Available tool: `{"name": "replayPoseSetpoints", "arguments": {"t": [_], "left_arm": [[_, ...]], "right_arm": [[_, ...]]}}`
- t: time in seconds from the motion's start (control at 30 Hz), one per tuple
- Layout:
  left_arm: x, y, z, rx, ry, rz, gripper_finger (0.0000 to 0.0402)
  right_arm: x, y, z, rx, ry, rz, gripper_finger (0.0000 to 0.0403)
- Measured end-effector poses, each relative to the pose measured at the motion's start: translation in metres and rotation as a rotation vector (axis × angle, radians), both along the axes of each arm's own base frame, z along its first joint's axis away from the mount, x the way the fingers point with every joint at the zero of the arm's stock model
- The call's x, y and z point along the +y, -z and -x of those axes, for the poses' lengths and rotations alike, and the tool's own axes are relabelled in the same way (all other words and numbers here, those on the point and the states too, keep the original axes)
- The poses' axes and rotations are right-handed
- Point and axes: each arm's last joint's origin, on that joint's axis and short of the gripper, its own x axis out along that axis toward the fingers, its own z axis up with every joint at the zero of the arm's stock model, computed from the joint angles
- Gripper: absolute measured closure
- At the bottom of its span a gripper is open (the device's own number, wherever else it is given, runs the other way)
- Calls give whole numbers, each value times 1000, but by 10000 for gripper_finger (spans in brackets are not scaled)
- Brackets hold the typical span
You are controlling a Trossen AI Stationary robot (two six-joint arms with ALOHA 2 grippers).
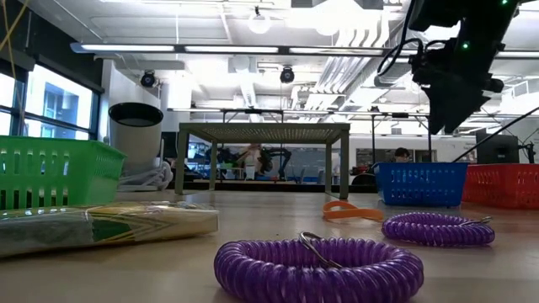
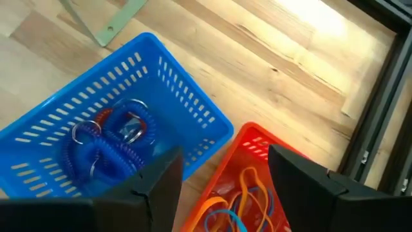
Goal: Pick & Place Office Desk Supplies
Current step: Put the orange spring keychain into the blue bin
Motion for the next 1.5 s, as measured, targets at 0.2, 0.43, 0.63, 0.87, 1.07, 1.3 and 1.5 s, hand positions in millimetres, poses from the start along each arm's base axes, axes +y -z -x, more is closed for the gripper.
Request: {"name": "replayPoseSetpoints", "arguments": {"t": [0.2,0.43,0.63,0.87,1.07,1.3,1.5], "left_arm": [[-28,-18,-8,99,-63,-43,207],[-50,2,-26,573,-162,56,207],[-68,28,-26,822,-97,136,207],[-76,57,-28,895,-180,37,207],[-83,75,-38,923,-245,75,207],[-103,100,-38,943,-249,85,207],[-109,127,-43,975,-339,69,207]], "right_arm": [[3,0,-1,-4,-34,1,185],[11,-1,-6,-47,-78,1,185],[15,-3,-14,-114,-128,12,185],[24,-8,-25,-218,-235,28,185],[43,-13,-33,-304,-382,12,185],[66,-23,-42,-439,-546,37,185],[78,-37,-52,-575,-707,105,185]]}}
